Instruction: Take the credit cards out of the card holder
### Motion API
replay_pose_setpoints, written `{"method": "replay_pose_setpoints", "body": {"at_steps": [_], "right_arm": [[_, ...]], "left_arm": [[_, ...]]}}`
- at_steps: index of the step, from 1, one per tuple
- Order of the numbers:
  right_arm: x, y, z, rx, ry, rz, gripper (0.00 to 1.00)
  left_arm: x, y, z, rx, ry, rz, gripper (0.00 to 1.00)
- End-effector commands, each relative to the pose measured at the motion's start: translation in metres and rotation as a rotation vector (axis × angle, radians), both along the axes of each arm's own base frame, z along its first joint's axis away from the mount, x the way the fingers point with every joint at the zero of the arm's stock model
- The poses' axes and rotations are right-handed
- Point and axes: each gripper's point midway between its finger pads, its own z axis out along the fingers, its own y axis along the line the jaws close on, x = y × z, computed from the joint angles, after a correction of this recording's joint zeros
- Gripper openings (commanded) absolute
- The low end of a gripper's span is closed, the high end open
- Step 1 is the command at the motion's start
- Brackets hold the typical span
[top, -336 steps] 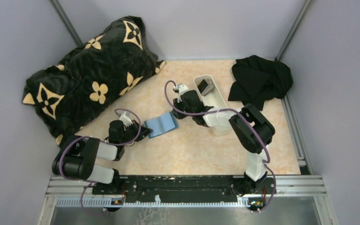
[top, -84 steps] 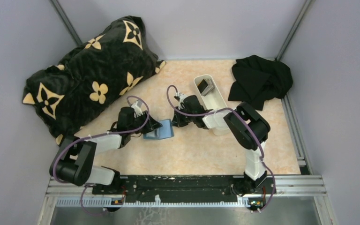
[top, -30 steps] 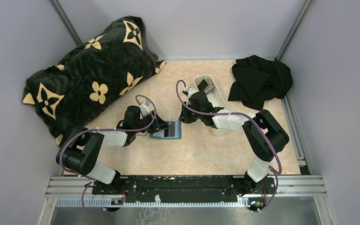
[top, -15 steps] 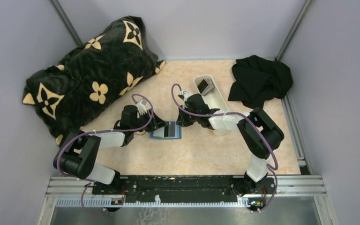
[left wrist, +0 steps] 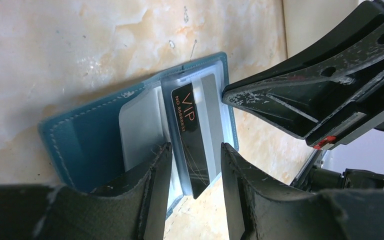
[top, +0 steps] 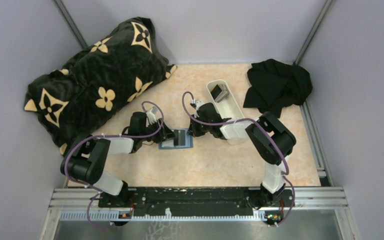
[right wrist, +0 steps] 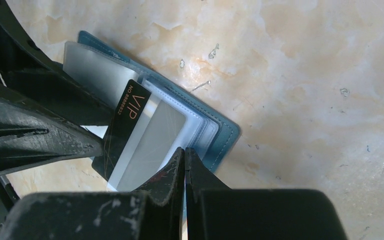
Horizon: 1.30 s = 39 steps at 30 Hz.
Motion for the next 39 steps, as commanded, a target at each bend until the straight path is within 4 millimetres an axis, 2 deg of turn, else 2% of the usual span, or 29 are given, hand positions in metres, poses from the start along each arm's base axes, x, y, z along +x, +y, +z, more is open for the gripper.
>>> {"method": "replay_pose_setpoints", "body": {"at_steps": [1, 6, 9, 11, 14, 15, 16, 21, 28, 33, 35, 37, 38, 39], "right_arm": [[0.0, 0.009, -0.003, 0.026, -0.003, 0.01, 0.0], [-0.001, 0.011, -0.008, 0.025, 0.01, 0.017, 0.0], [-0.002, 0.012, -0.011, 0.03, 0.019, 0.022, 0.0], [-0.003, 0.012, -0.012, 0.028, 0.022, 0.022, 0.0], [-0.004, 0.011, -0.013, 0.024, 0.024, 0.022, 0.0], [-0.004, 0.011, -0.013, 0.024, 0.024, 0.022, 0.0], [-0.004, 0.01, -0.014, 0.023, 0.027, 0.021, 0.0], [-0.003, 0.009, -0.016, 0.017, 0.027, 0.016, 0.0], [-0.002, 0.006, -0.023, 0.024, 0.045, 0.01, 0.0], [0.001, 0.006, -0.021, 0.024, 0.038, 0.009, 0.0], [0.003, 0.007, -0.017, 0.029, 0.032, 0.012, 0.0], [0.004, 0.009, -0.007, 0.043, 0.016, 0.022, 0.0], [0.005, 0.01, 0.001, 0.055, 0.001, 0.037, 0.0], [0.007, 0.011, 0.017, 0.076, -0.034, 0.054, 0.0]], "left_arm": [[-0.004, -0.003, -0.005, -0.016, 0.018, -0.035, 0.48], [-0.008, -0.003, -0.008, -0.026, 0.03, -0.031, 0.48], [-0.01, -0.008, -0.002, -0.083, 0.012, -0.037, 0.46], [-0.011, -0.012, 0.001, -0.119, 0.013, -0.045, 0.36], [-0.01, -0.015, 0.003, -0.153, 0.023, -0.045, 0.08], [-0.009, -0.016, 0.004, -0.155, 0.022, -0.044, 0.02], [-0.009, -0.016, 0.004, -0.156, 0.023, -0.045, 0.0], [-0.006, -0.006, 0.01, -0.115, -0.009, -0.007, 0.0], [-0.004, 0.03, 0.018, -0.062, -0.032, 0.098, 0.0], [-0.008, 0.046, 0.032, -0.006, -0.076, 0.161, 0.0], [-0.009, 0.05, 0.042, -0.003, -0.116, 0.177, 0.0], [-0.01, 0.049, 0.061, -0.025, -0.206, 0.16, 0.0], [-0.011, 0.045, 0.073, -0.05, -0.267, 0.132, 0.0], [-0.013, 0.041, 0.084, -0.075, -0.319, 0.097, 0.0]]}}
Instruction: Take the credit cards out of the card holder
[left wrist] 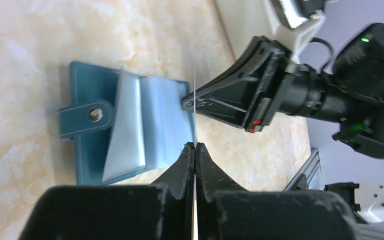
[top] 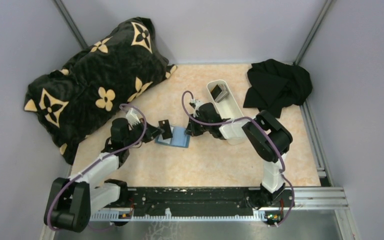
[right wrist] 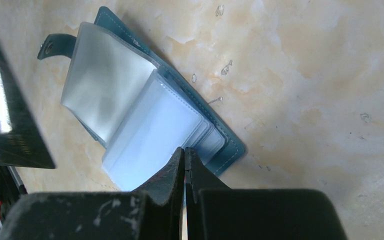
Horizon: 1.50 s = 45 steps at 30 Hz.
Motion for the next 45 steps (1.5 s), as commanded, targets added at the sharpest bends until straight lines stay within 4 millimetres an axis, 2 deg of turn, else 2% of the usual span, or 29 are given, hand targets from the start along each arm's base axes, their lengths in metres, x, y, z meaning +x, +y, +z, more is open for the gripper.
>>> {"method": "replay_pose_setpoints", "body": {"at_steps": [1, 4, 5, 6, 8, 10, 12, 17, 20, 30, 39, 43, 45], "right_arm": [[0.003, -0.001, 0.033, 0.02, -0.071, 0.058, 0.0], [0.013, -0.01, 0.087, 0.079, -0.174, 0.102, 0.0], [0.017, -0.016, 0.105, 0.106, -0.2, 0.103, 0.03], [0.021, -0.022, 0.132, 0.143, -0.244, 0.101, 0.05], [0.026, -0.033, 0.165, 0.183, -0.304, 0.084, 0.13], [0.028, -0.042, 0.184, 0.199, -0.339, 0.064, 0.26], [0.022, -0.043, 0.194, 0.226, -0.348, 0.092, 0.35], [-0.012, -0.033, 0.215, 0.385, -0.309, 0.228, 0.36], [-0.033, -0.029, 0.216, 0.454, -0.268, 0.315, 0.36], [-0.055, -0.037, 0.208, 0.44, -0.245, 0.369, 0.36], [-0.065, -0.036, 0.202, 0.465, -0.214, 0.413, 0.29], [-0.066, -0.036, 0.199, 0.465, -0.203, 0.421, 0.21], [-0.065, -0.035, 0.197, 0.467, -0.201, 0.412, 0.1]], "left_arm": [[-0.008, -0.007, 0.031, -0.023, -0.181, -0.088, 0.0], [-0.024, -0.029, 0.054, -0.131, -0.264, -0.254, 0.0], [-0.029, -0.034, 0.06, -0.167, -0.293, -0.29, 0.0], [-0.034, -0.038, 0.066, -0.196, -0.328, -0.317, 0.0], [-0.042, -0.048, 0.074, -0.221, -0.384, -0.38, 0.0], [-0.053, -0.06, 0.08, -0.243, -0.435, -0.458, 0.0], [-0.066, -0.07, 0.093, -0.28, -0.517, -0.549, 0.0], [-0.079, -0.08, 0.107, -0.362, -0.587, -0.665, 0.0], [-0.079, -0.083, 0.113, -0.405, -0.621, -0.693, 0.0], [-0.059, -0.094, 0.114, -0.413, -0.62, -0.715, 0.0], [-0.057, -0.095, 0.116, -0.415, -0.623, -0.718, 0.0], [-0.058, -0.095, 0.117, -0.418, -0.621, -0.723, 0.0], [-0.058, -0.095, 0.116, -0.418, -0.614, -0.726, 0.0]]}}
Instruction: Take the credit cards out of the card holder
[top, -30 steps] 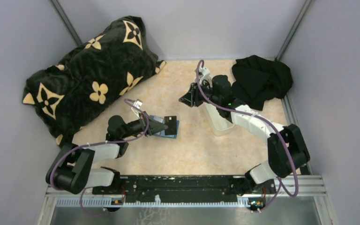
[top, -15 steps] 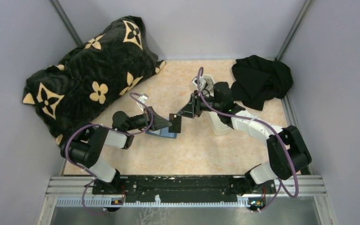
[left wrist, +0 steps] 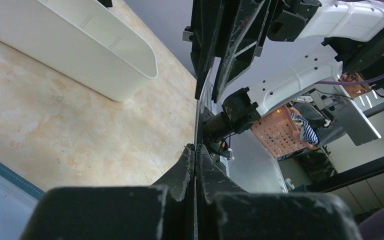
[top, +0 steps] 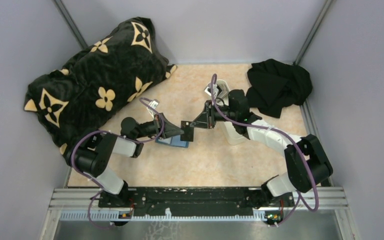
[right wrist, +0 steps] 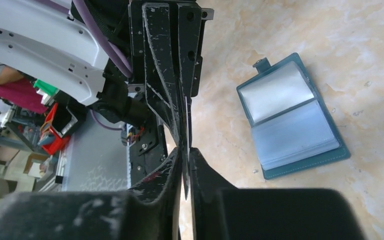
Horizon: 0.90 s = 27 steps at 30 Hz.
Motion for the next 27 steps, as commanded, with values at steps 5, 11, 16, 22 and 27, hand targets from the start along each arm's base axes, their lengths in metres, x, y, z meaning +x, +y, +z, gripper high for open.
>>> {"method": "replay_pose_setpoints", "body": {"at_steps": [5, 11, 16, 22, 27], "right_arm": [[-0.002, 0.004, 0.029, 0.13, -0.089, -0.001, 0.0], [0.025, -0.001, 0.036, 0.17, -0.095, -0.109, 0.0], [0.095, -0.033, 0.032, 0.107, -0.118, -0.43, 0.0], [0.162, -0.088, 0.037, -0.067, -0.245, -0.835, 0.0], [0.209, -0.121, 0.046, -0.187, -0.367, -1.013, 0.0]], "left_arm": [[-0.009, 0.001, 0.036, -0.099, -0.239, -0.016, 0.09], [0.004, 0.018, 0.031, -0.104, -0.21, 0.108, 0.74], [0.018, 0.04, 0.028, -0.081, -0.18, 0.258, 0.84], [0.038, 0.056, -0.001, 0.087, -0.152, 0.449, 0.83], [0.036, 0.056, 0.0, 0.12, -0.174, 0.46, 0.83]]}}
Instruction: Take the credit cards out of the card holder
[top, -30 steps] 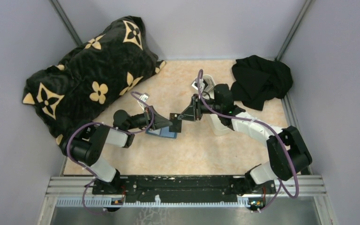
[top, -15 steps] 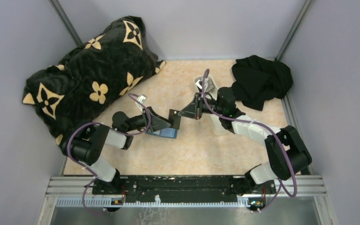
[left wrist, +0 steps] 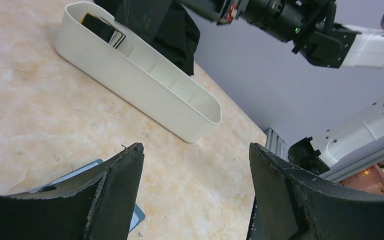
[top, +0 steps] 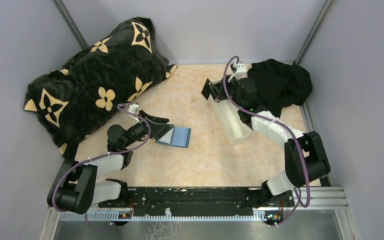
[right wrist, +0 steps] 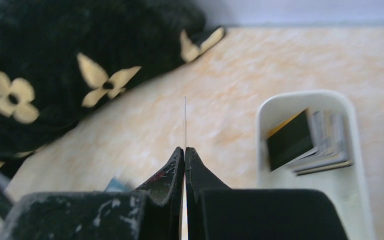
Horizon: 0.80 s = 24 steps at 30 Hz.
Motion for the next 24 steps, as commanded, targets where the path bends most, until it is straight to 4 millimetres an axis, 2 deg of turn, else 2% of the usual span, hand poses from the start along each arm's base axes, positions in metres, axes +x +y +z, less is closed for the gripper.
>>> {"method": "replay_pose_setpoints", "body": {"at_steps": [1, 5, 9, 13, 16, 24], "right_arm": [[0.06, -0.047, 0.031, -0.132, -0.144, -0.269, 0.0], [0.085, -0.065, 0.028, -0.164, -0.151, -0.334, 0.0], [0.097, -0.072, 0.017, -0.189, -0.15, -0.357, 0.0], [0.11, -0.065, -0.011, -0.196, -0.116, -0.329, 0.0], [0.115, -0.06, -0.023, -0.176, -0.101, -0.317, 0.0], [0.122, -0.058, -0.042, -0.144, -0.101, -0.332, 0.0]], "left_arm": [[0.007, 0.003, -0.023, 0.067, 0.032, 0.049, 0.83], [0.005, -0.001, -0.021, 0.055, 0.023, 0.022, 0.83], [0.006, -0.001, -0.024, 0.067, 0.025, 0.031, 0.83], [0.008, -0.001, -0.025, 0.072, 0.03, 0.031, 0.83], [0.008, -0.003, -0.027, 0.072, 0.036, 0.018, 0.83], [0.006, -0.004, -0.033, 0.074, 0.05, 0.008, 0.83]]}}
